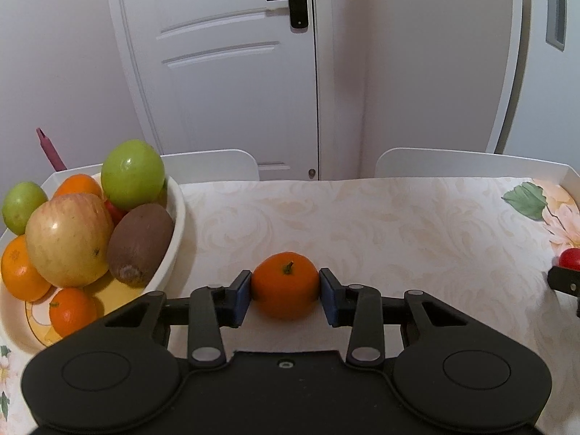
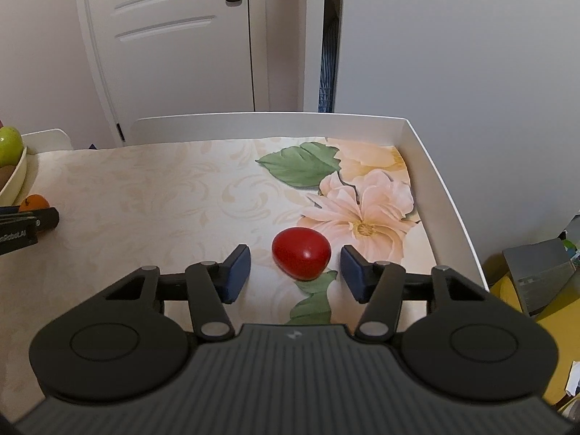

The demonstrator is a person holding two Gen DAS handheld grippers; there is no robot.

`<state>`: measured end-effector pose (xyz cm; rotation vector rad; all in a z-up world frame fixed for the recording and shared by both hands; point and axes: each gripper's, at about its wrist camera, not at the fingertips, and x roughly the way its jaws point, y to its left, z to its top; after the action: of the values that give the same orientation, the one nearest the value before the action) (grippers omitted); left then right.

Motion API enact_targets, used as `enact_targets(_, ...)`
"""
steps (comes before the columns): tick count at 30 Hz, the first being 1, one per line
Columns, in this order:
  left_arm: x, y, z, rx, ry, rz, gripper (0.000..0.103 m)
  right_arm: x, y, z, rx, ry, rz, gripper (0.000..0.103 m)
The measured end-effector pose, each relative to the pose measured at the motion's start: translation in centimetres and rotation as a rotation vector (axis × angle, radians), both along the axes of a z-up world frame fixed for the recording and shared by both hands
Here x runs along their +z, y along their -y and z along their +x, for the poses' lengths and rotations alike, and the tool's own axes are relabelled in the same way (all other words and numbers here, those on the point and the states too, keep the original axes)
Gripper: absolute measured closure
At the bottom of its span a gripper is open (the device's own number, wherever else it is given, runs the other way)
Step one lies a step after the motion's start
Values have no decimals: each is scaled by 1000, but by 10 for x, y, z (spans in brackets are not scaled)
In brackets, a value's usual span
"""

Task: Organize fruits
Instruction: 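Grasp the tangerine with the left tool while the right tool grasps the red tomato, then carry the tangerine with the left tool while the right tool carries the tomato to the bowl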

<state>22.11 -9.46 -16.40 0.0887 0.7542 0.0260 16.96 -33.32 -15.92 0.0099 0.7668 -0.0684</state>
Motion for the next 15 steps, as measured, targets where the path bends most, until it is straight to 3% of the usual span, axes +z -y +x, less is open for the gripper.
enact_targets(3, 0, -1, -4, -2, -6, -12, 60, 0, -1, 1, -1, 7, -7, 37)
enact_targets(5, 0, -1, -8, -7, -8, -11, 60, -1, -2, 1, 2, 10, -16, 51)
enact_targets(6, 0, -2, -10, -8, -9, -11, 60, 0, -3, 2, 5, 11, -26, 53)
enact_targets(15, 16, -5, -37, 17, -1, -39, 60, 19, -13, -3, 46, 25, -12, 53)
